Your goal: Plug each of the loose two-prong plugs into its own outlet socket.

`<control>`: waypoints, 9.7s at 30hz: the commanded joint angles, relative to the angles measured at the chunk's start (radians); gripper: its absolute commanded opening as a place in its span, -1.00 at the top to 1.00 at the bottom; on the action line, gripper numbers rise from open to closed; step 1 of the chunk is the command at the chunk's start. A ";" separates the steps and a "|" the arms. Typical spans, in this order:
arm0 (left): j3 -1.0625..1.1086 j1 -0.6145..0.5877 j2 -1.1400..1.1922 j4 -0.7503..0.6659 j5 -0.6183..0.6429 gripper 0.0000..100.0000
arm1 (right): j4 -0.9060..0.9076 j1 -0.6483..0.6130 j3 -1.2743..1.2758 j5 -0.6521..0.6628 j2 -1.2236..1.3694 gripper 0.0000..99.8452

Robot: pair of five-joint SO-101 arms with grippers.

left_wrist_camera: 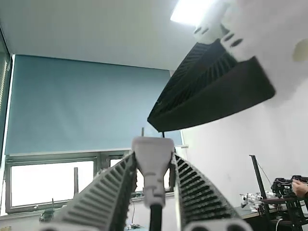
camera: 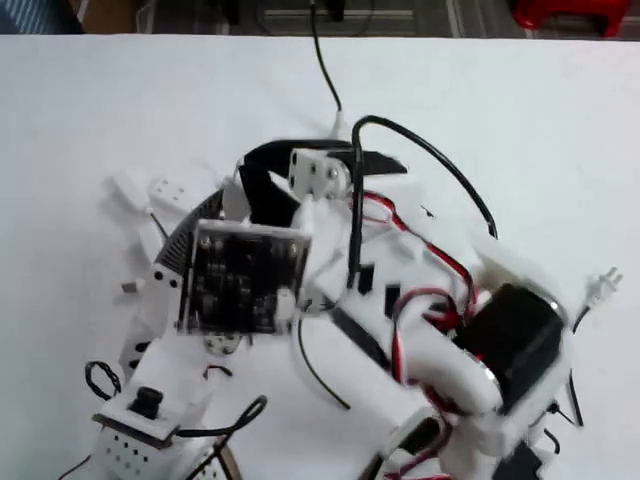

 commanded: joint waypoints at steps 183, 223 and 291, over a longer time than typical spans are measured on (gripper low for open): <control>-2.097 0.051 2.356 1.982 0.500 0.95 | -0.234 1.709 2.214 0.288 -1.411 0.96; -2.013 0.050 2.281 1.956 0.494 0.95 | -0.234 1.716 2.214 0.288 -1.411 0.96; -2.266 -0.024 2.692 2.137 0.414 0.61 | -0.229 1.825 2.248 0.423 -1.411 0.96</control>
